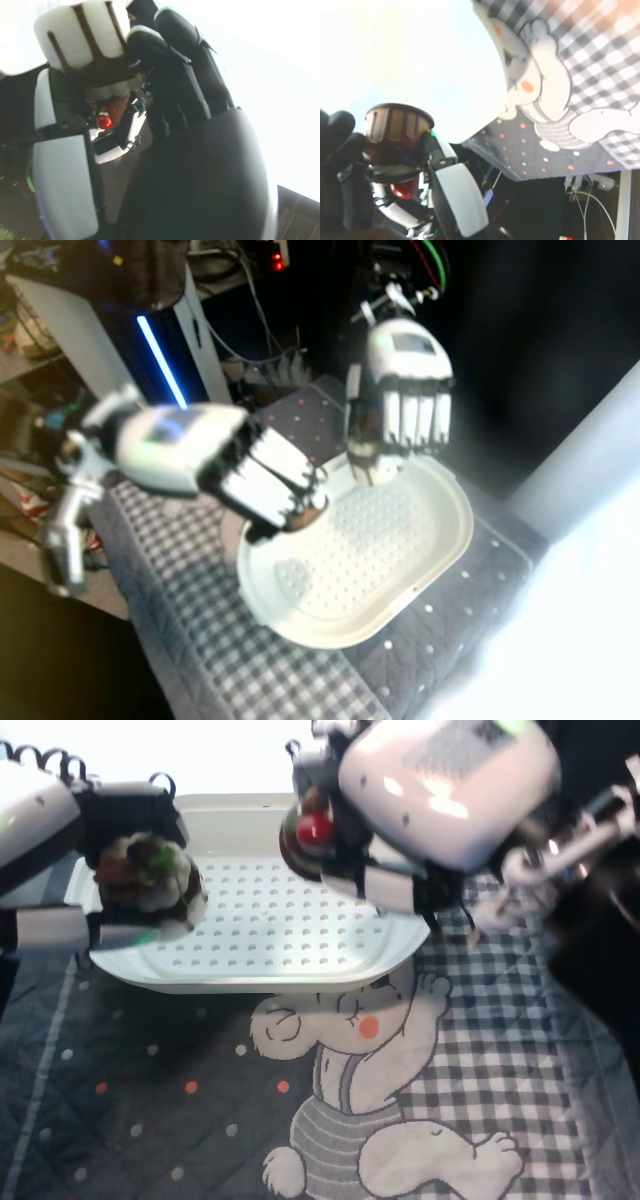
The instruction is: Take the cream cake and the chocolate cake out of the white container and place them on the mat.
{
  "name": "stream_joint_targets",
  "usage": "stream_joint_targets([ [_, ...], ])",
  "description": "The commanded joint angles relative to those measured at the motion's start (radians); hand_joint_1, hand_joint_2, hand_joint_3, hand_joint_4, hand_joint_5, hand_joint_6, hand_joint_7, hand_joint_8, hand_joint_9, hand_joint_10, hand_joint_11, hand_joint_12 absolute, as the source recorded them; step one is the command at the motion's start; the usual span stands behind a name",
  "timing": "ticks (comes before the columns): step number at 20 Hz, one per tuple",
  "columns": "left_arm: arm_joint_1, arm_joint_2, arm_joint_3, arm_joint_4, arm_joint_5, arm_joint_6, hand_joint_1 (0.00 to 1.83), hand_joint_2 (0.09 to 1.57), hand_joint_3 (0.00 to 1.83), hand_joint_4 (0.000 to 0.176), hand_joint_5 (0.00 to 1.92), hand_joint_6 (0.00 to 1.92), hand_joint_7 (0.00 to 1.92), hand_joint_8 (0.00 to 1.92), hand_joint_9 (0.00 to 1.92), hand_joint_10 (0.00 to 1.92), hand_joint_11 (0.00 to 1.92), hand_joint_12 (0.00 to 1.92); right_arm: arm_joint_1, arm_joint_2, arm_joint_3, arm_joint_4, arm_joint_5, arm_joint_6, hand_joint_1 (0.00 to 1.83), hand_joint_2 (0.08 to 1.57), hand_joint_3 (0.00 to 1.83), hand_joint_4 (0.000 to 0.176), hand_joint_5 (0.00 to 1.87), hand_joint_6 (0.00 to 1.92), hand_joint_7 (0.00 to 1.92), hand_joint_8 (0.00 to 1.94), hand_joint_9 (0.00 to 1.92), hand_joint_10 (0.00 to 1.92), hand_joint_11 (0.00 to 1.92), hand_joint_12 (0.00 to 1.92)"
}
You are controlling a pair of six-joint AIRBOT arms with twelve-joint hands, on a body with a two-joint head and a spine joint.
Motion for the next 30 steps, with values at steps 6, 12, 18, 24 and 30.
stream_joint_targets([
  [6,0.032,0.034,-0.088,0.082,-0.195,0.000,1.32,1.22,0.00,0.000,0.62,1.31,0.77,1.27,0.88,1.38,0.72,1.30,-0.179,0.113,-0.154,-0.047,0.302,-0.006,1.24,1.16,0.00,0.000,1.04,0.99,0.75,1.31,0.79,1.22,0.59,1.57],
  [12,0.143,0.042,-0.175,0.103,-0.229,0.000,1.29,1.25,0.00,0.000,0.60,1.33,0.74,1.36,0.82,1.41,0.65,1.43,-0.306,0.113,-0.238,-0.032,0.371,0.024,1.23,1.16,0.00,0.000,1.05,0.96,0.72,1.35,0.71,1.31,0.53,1.62],
  [18,0.180,0.039,-0.218,0.127,-0.169,-0.022,1.31,1.30,0.00,0.000,0.48,1.48,0.65,1.44,0.68,1.68,0.50,1.65,-0.423,0.117,-0.277,-0.032,0.380,0.151,1.23,1.19,0.00,0.000,1.02,0.94,0.67,1.50,0.63,1.47,0.49,1.77],
  [24,0.219,0.006,-0.212,0.156,-0.109,-0.119,1.32,1.27,0.00,0.000,0.53,1.40,0.71,1.40,0.71,1.60,0.48,1.48,-0.509,0.123,-0.302,-0.014,0.379,0.218,1.23,1.18,0.00,0.000,1.03,0.85,0.68,1.54,0.68,1.39,0.49,1.68],
  [30,0.227,0.004,-0.208,0.160,-0.095,-0.141,0.67,1.09,0.00,0.000,0.60,0.33,0.61,0.40,0.44,0.87,0.22,1.49,-0.516,0.124,-0.303,-0.008,0.379,0.220,1.11,1.00,0.00,0.000,0.62,0.87,0.44,1.16,0.40,1.26,0.23,1.63],
])
